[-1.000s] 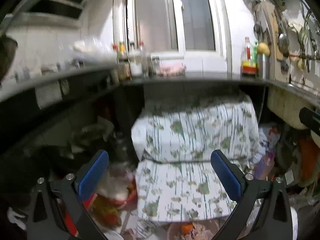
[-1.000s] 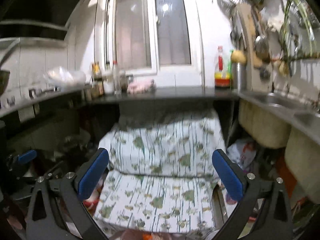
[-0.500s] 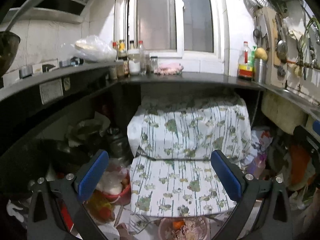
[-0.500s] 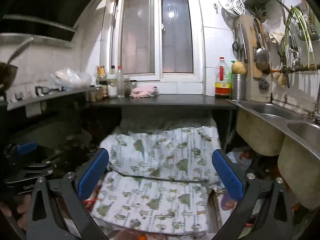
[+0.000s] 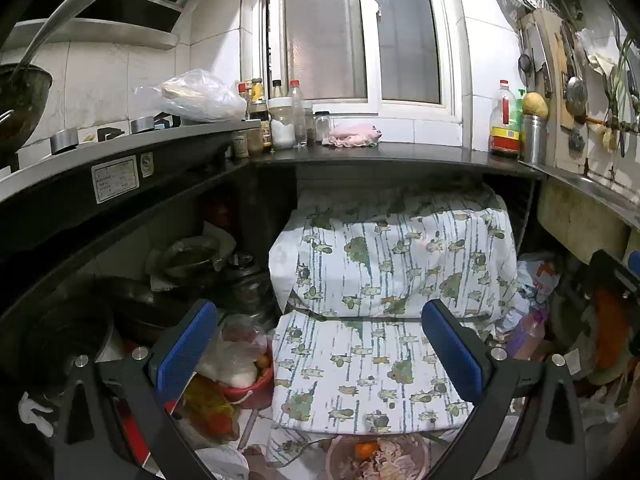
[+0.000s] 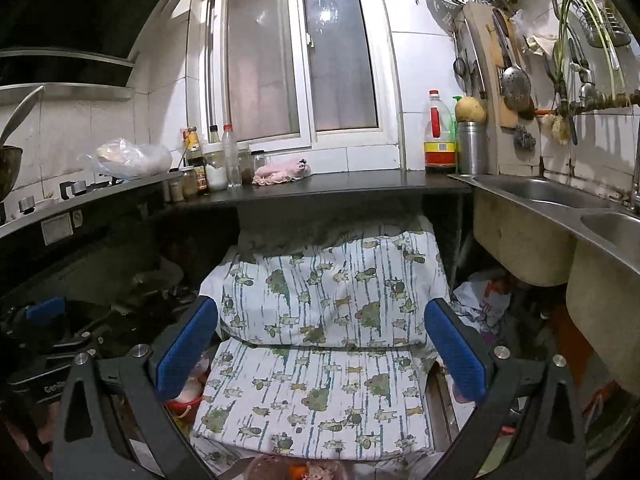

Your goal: Collect trash

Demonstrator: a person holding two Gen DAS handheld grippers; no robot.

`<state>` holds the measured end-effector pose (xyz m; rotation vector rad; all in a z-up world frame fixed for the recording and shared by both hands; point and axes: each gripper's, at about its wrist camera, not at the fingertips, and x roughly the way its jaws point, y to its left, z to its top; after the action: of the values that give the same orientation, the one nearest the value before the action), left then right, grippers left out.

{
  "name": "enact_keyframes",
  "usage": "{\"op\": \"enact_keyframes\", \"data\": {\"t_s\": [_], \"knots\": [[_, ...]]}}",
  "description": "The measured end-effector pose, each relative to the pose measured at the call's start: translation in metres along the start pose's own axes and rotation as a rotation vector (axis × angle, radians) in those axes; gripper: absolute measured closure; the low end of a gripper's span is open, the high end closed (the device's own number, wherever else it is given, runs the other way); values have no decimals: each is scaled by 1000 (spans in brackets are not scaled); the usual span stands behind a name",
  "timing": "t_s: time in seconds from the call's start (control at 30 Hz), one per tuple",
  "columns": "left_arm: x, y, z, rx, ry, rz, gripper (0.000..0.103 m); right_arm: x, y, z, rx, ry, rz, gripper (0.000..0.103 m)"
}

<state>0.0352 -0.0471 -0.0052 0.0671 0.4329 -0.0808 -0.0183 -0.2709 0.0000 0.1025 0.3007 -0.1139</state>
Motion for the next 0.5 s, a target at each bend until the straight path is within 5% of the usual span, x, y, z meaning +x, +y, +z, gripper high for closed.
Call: {"op": "enact_keyframes", "data": {"t_s": [0.17,0.5], "knots": [[-11,-1,0,16,-35,44,0,0,2,-2,-11,-2,15,0],[-14,2,0,10,-34,14,0,1,2,-4,-21,5,-1,0]]}}
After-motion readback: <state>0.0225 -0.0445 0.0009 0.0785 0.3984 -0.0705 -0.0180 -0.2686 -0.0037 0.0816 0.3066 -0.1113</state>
